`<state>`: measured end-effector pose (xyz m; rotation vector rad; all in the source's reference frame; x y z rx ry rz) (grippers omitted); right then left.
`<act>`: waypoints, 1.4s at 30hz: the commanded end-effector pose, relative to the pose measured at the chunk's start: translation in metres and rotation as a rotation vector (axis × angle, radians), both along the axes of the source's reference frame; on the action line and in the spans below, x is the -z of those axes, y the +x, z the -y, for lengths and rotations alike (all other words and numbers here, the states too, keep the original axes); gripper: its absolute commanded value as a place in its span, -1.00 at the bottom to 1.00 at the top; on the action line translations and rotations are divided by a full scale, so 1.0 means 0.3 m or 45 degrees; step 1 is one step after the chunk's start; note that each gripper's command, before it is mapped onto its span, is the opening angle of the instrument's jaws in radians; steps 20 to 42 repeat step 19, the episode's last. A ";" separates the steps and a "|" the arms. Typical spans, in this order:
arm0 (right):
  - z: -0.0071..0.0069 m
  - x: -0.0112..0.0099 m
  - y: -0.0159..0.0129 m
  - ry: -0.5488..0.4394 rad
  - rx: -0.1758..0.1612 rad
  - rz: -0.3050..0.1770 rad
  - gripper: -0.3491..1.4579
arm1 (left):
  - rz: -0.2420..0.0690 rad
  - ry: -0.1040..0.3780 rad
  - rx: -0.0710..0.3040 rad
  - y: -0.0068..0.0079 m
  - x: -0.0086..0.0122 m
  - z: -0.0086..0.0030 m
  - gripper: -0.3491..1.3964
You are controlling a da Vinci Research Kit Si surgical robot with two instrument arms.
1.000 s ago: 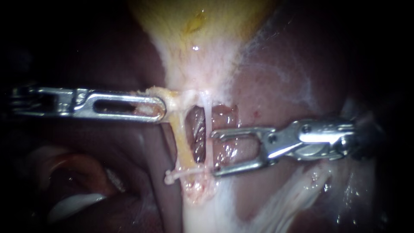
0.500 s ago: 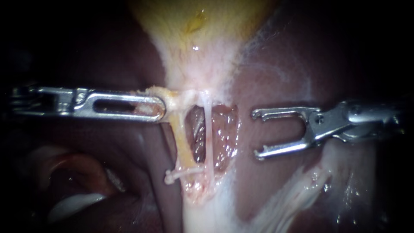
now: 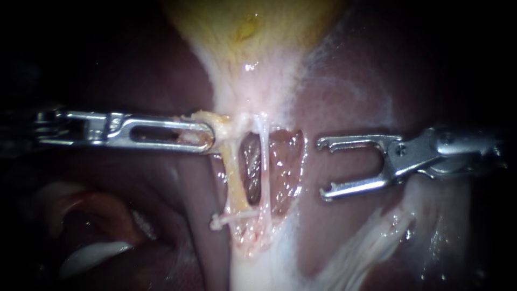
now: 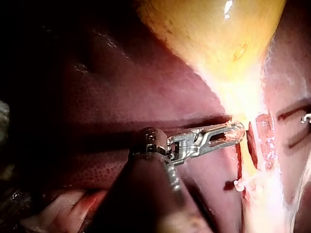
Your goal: Going back first clip left tube
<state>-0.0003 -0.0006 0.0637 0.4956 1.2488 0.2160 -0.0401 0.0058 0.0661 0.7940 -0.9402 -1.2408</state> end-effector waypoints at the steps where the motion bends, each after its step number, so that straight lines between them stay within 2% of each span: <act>1: 0.0000 0.0001 0.0000 0.000 0.000 0.000 -0.06 | -0.002 0.004 -0.005 -0.0010 -0.0004 0.0002 -1.00; 6: 0.0002 0.0003 0.0001 0.000 0.000 0.000 -0.06 | 0.000 0.006 -0.006 -0.0041 -0.0013 -0.0005 -1.00; 42: 0.0003 0.0005 0.0001 0.000 0.000 0.000 -0.06 | 0.001 0.006 -0.008 -0.0043 -0.0022 -0.0011 -1.00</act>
